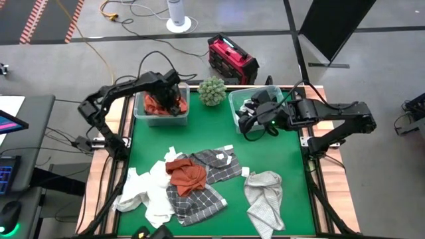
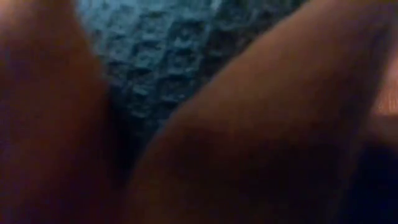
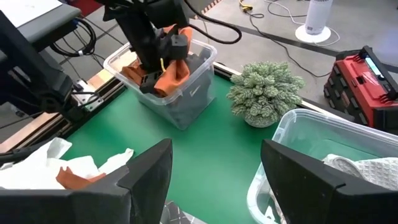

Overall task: Sort towels by color in basket
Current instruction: Put the orange towel into the left transparent bin

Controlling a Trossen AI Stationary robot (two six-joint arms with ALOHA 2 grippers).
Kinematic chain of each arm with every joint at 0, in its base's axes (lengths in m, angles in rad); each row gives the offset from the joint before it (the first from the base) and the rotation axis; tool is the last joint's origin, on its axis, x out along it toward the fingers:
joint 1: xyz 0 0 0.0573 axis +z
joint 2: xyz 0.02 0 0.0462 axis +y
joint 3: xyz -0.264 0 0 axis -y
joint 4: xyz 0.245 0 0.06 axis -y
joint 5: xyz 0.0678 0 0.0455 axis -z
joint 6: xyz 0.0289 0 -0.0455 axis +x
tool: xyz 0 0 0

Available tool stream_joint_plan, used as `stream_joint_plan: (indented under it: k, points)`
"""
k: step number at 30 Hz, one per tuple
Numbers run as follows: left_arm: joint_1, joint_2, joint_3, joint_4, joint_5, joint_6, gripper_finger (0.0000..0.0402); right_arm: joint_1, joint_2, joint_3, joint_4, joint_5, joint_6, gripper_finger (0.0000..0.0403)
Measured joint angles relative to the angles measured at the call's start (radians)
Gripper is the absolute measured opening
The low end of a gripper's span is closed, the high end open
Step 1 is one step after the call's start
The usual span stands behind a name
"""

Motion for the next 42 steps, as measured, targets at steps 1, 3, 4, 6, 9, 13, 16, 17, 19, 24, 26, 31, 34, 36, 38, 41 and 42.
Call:
stream_joint_plan:
  k: [1,3,4,6,9,13,16,17,19,24,26,31,34,36,38,41,42]
  points:
    - [-0.001,-0.007,0.007,-0.017,-0.005,0.007,0.0171,0.000,0.000,0.000,0.000,0.000,0.000,0.0285]
    - [-0.001,-0.041,0.030,-0.048,-0.014,0.022,0.0171,0.000,0.000,0.000,0.000,0.000,0.000,0.0285]
    - [-0.001,-0.065,0.049,-0.069,-0.014,0.029,0.0171,0.000,0.000,0.000,0.000,0.000,0.000,0.0285]
    - [-0.001,-0.121,0.091,-0.113,-0.014,0.036,0.0171,-0.001,0.000,0.000,-0.001,0.000,0.000,0.0285]
    - [-0.003,-0.195,0.141,-0.175,-0.014,0.036,0.0171,-0.003,0.000,0.000,-0.001,0.000,0.000,0.0285]
    - [-0.002,-0.302,0.176,-0.177,-0.024,0.046,0.0171,-0.004,0.000,0.000,-0.001,0.000,0.000,0.0285]
    - [0.022,-0.347,0.176,-0.163,-0.145,0.058,0.0171,-0.004,0.000,0.000,0.000,0.000,0.000,0.0285]
    - [0.037,-0.349,0.176,-0.158,-0.195,0.056,0.0171,-0.004,0.000,0.000,-0.001,0.000,0.000,0.0285]
    - [0.088,-0.337,0.176,-0.148,-0.236,0.068,0.0171,-0.003,0.000,0.000,0.000,0.001,0.000,0.0285]
    - [0.210,-0.243,0.175,-0.038,-0.183,0.158,0.0171,0.005,0.000,0.000,0.007,0.001,0.000,0.0285]
    - [0.234,-0.213,0.174,0.005,-0.123,0.216,0.0171,0.013,0.000,0.000,0.022,0.001,0.000,0.0285]
    - [0.248,-0.182,0.174,0.032,0.054,0.451,0.0171,0.027,0.000,0.000,0.049,0.001,0.000,0.0285]
    - [0.252,-0.180,0.174,0.034,0.125,0.545,0.0171,0.026,0.002,0.000,0.055,0.001,0.000,0.0285]
    - [0.272,-0.180,0.174,0.043,0.176,0.571,0.0171,0.026,0.002,0.000,0.055,0.001,0.000,0.0285]
    - [0.300,-0.175,0.174,0.068,0.211,0.567,0.0171,0.026,0.002,0.000,0.055,0.001,-0.001,0.0285]
    - [0.344,-0.147,0.175,0.079,0.264,0.530,0.0171,0.026,0.002,0.000,0.054,0.001,-0.009,0.0285]
    - [0.353,-0.135,0.175,0.078,0.269,0.517,0.0171,0.026,0.002,0.000,0.053,0.001,-0.016,0.0285]
